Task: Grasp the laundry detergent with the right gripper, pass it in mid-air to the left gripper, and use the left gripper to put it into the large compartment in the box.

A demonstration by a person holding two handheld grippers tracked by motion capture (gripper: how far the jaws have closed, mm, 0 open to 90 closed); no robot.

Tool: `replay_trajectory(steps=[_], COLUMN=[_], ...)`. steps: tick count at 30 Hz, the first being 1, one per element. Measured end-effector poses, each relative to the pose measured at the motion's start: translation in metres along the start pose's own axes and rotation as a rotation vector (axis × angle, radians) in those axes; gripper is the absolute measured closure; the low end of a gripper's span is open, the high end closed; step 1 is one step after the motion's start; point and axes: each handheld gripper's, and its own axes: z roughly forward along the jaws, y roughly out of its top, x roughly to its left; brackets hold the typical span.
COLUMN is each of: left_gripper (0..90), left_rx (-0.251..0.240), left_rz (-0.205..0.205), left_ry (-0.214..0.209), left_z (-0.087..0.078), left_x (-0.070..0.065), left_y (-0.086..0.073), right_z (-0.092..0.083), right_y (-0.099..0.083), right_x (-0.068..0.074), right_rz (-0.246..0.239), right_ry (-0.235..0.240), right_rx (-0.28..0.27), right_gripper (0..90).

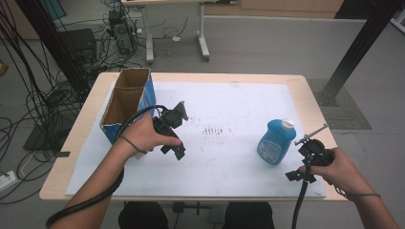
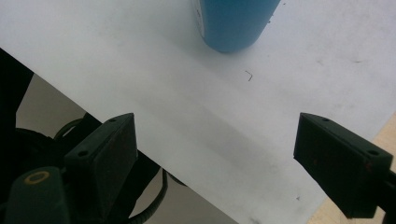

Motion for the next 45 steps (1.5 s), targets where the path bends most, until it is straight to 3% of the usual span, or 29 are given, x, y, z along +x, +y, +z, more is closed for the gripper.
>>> replay_trajectory(steps=[14,30,37,45], left_gripper=[11.7,11.5,11.5,11.5], left_rx=[-0.033,-0.028,-0.034,-0.039], left_rz=[-0.016,-0.019,-0.024,-0.027], left_ry=[-0.005,-0.023,-0.025,-0.035], left_z=[0.002,0.009,0.008,0.009], left_x=[0.001,0.002,0.002,0.003], left_y=[-0.002,0.003,0.004,0.002], right_z=[0.008,0.017,0.021,0.026], right_y=[-0.009,-0.015,-0.02,-0.026], right_x=[-0.004,-0.006,-0.008,-0.007], right_rz=[-0.03,-0.046,-0.046,-0.051], right_ry=[0.029,0.028,0.03,0.037], right_rx=[-0.071,-0.173,-0.228,-0.328], right_gripper=[12.7,12.8,13.0,13.1])
